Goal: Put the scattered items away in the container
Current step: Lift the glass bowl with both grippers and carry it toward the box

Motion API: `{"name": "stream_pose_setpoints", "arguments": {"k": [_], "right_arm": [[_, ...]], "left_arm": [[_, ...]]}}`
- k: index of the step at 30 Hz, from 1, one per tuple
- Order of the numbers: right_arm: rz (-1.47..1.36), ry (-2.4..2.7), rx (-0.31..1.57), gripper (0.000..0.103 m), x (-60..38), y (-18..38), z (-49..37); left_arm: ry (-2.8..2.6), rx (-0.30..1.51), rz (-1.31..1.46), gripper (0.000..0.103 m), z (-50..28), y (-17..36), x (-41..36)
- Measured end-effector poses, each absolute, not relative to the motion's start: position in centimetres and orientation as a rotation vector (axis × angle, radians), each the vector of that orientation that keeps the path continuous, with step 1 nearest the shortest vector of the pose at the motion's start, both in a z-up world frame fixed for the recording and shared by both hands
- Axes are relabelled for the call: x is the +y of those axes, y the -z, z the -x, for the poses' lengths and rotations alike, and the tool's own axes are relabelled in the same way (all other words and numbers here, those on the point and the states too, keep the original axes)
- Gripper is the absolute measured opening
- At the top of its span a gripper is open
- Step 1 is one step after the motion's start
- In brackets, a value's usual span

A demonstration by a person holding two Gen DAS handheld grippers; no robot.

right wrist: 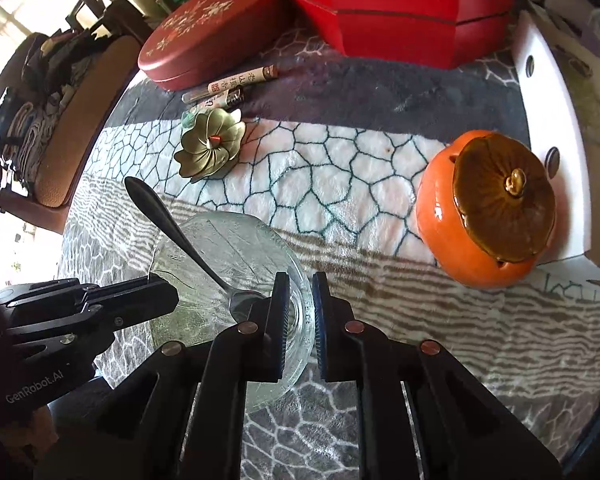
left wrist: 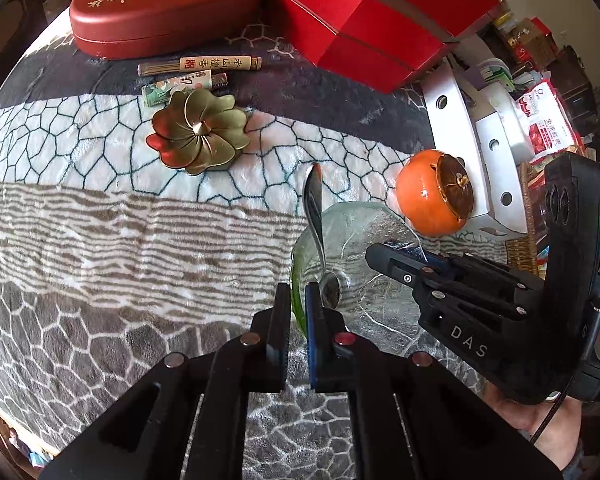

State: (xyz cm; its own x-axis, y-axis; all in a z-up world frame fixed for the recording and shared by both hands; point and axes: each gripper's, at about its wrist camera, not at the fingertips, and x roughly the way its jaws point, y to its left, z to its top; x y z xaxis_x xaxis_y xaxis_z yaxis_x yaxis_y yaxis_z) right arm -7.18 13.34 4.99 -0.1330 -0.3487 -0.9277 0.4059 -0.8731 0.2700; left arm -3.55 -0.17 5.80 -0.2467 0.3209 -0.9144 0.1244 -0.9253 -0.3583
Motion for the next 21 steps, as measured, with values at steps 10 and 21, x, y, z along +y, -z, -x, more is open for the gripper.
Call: {"name": "stream_pose_setpoints", "arguments": {"k": [10, 21], "right_arm": [[-1.65, 2.153, 0.079, 0.038, 14.3, -7.5, 5.7], [-1.774, 2.093, -0.872, 0.051, 20.7, -4.1, 0.3]], "left_arm": [[-2.279, -0.407, 1.851, 0.011, 3.9, -6.0, -0.5], [-2.25, 0.015, 1.785, 0.023, 6.5, -6.9, 1.7]]}}
